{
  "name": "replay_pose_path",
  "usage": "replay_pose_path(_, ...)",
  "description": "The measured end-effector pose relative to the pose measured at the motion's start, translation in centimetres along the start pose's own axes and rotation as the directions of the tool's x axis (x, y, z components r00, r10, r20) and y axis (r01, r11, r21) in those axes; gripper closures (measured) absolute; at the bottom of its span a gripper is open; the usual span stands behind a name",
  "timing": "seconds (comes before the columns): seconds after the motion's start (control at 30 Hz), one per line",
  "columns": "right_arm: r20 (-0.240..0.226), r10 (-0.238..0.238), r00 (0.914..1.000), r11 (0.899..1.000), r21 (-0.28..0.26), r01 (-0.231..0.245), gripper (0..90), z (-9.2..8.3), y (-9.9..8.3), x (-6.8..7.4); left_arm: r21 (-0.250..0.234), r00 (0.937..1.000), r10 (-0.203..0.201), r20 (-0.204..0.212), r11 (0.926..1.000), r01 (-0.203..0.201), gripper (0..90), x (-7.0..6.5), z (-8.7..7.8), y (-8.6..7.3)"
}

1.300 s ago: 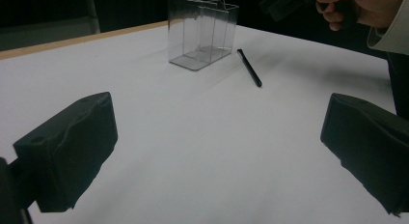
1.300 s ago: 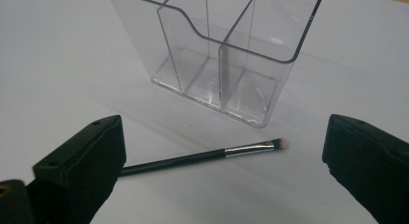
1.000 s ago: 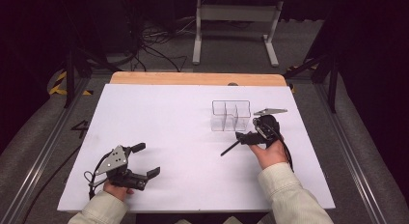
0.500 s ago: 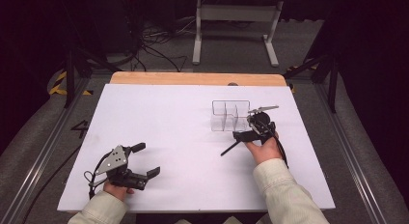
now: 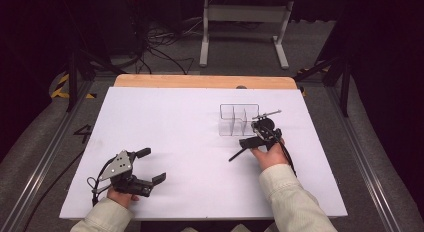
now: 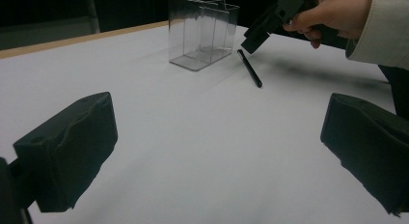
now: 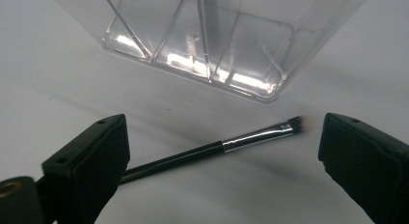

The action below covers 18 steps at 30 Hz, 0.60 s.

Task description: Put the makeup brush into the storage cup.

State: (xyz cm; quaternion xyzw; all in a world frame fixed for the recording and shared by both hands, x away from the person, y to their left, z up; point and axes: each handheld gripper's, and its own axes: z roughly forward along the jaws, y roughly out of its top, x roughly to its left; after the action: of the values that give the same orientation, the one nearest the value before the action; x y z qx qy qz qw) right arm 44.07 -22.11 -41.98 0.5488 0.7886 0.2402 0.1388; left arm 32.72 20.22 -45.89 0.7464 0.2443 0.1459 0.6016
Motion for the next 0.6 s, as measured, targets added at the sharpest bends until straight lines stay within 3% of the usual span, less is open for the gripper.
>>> replay_pose_path(0.23, 0.007, 0.019, 0.9998, 0.998, 0.052, -0.019, 5.0, 0.8, -0.3, 0.0, -0.001, 1.0, 0.003, 0.0, 1.0, -0.003, 0.0, 0.0, 0.0, 0.0)
replay_pose_path(0.6, 0.012, 0.042, 0.999, 0.995, 0.091, -0.043, 6.1, 1.7, -0.4, 0.2, 0.0, 1.0, -0.002, 0.006, 1.0, 0.002, 0.0, 0.0, 0.0, 0.0)
